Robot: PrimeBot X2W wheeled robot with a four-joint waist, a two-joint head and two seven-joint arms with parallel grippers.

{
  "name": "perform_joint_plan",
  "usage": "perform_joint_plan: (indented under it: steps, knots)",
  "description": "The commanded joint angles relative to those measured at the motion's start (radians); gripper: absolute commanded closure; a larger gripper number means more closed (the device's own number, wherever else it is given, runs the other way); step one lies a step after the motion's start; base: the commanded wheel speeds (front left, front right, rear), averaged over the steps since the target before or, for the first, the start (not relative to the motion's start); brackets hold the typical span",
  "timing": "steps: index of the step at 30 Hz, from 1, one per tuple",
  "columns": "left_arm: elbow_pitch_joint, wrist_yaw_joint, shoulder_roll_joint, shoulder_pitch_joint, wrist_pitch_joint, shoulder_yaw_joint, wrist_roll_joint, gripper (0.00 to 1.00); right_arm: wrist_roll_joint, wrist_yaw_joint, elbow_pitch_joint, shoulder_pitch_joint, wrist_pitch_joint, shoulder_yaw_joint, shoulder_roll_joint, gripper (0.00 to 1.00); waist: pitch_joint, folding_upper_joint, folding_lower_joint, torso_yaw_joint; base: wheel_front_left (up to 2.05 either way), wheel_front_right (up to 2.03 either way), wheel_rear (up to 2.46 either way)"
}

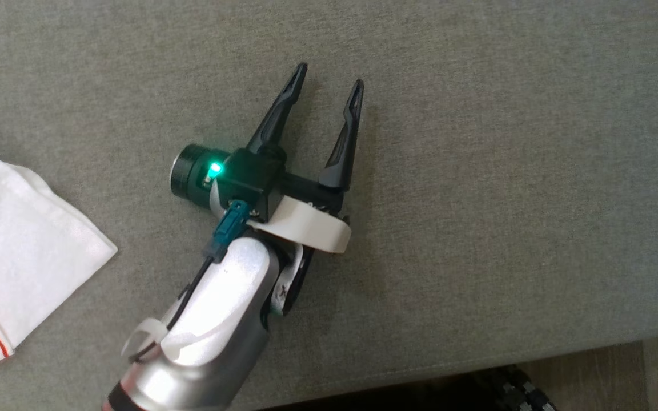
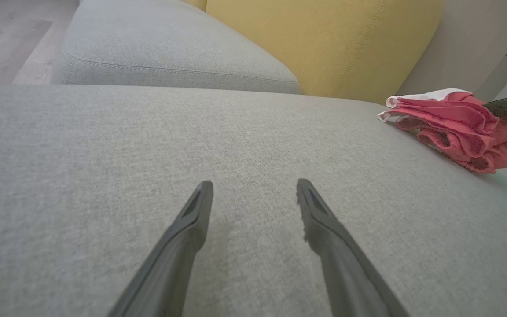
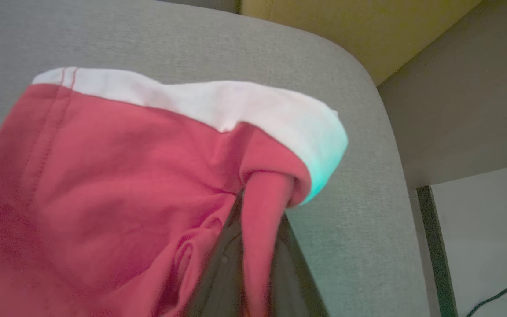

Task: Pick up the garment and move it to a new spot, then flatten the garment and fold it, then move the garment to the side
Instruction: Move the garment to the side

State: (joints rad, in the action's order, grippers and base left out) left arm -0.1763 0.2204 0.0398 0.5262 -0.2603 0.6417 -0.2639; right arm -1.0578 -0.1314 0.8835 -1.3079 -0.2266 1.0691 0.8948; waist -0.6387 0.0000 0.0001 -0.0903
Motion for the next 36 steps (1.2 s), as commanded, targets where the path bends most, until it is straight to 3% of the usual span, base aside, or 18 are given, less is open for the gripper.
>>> perform_joint_plan:
  steps: [1, 3, 4, 5, 15, 20, 27, 31, 35, 36]
  knots:
    - [-0.001, 0.007, 0.010, -0.001, -0.001, -0.026, 0.003, 0.00, 0.007, 0.001, 0.023, -0.002, -0.001, 0.003, 0.044, 1.00, -0.011, 0.0000, -0.0001, 0.004, 0.00, 0.00, 0.00]
    - [-0.001, 0.002, 0.010, 0.001, -0.001, -0.021, -0.001, 0.00, 0.031, 0.001, 0.076, -0.028, 0.003, 0.014, 0.029, 1.00, -0.009, 0.0000, -0.0001, 0.005, 0.00, 0.00, 0.00]
    - [-0.001, -0.001, 0.010, 0.002, -0.001, -0.016, -0.005, 0.00, 0.039, 0.001, 0.105, -0.037, 0.014, 0.015, 0.018, 0.76, -0.004, 0.0000, -0.0001, 0.007, 0.00, 0.00, 0.00]
    - [-0.001, -0.004, 0.010, 0.003, -0.001, -0.012, -0.009, 0.00, 0.050, 0.001, 0.129, -0.043, 0.031, 0.018, 0.007, 0.00, 0.003, 0.0000, -0.0001, 0.009, 0.00, 0.00, 0.00]
    - [0.026, -0.012, 0.010, -0.050, -0.001, -0.045, -0.065, 0.00, 0.096, 0.001, 0.293, -0.009, 0.258, 0.021, -0.137, 0.00, 0.214, 0.0000, -0.0001, 0.030, 0.00, 0.00, 0.00]
    - [0.026, -0.041, 0.010, -0.136, -0.001, -0.114, -0.074, 0.00, 0.055, 0.001, 0.209, 0.075, 0.413, -0.003, -0.219, 0.00, 0.384, 0.0000, -0.0001, 0.029, 0.00, 0.00, 0.00]
    - [0.026, -0.084, 0.022, -0.256, -0.001, -0.255, -0.061, 0.00, 0.014, 0.001, 0.049, 0.249, 0.485, -0.060, -0.285, 0.00, 0.566, 0.0000, -0.0001, 0.021, 0.00, 0.00, 0.00]
    - [0.015, -0.091, 0.033, -0.295, -0.001, -0.310, -0.063, 0.00, 0.038, 0.001, -0.018, 0.325, 0.487, -0.138, -0.301, 0.00, 0.614, 0.0000, -0.0001, 0.019, 0.00, 0.00, 0.00]
    - [0.012, -0.092, 0.035, -0.337, -0.001, -0.380, -0.064, 0.00, 0.132, 0.001, -0.125, 0.480, 0.488, -0.323, -0.319, 0.00, 0.647, 0.0000, -0.0001, 0.022, 0.00, 0.00, 0.00]
    - [0.006, -0.096, 0.034, -0.352, -0.001, -0.402, -0.058, 0.00, 0.198, 0.001, -0.185, 0.578, 0.488, -0.425, -0.340, 0.00, 0.654, 0.0000, -0.0001, 0.025, 0.00, 0.00, 0.00]
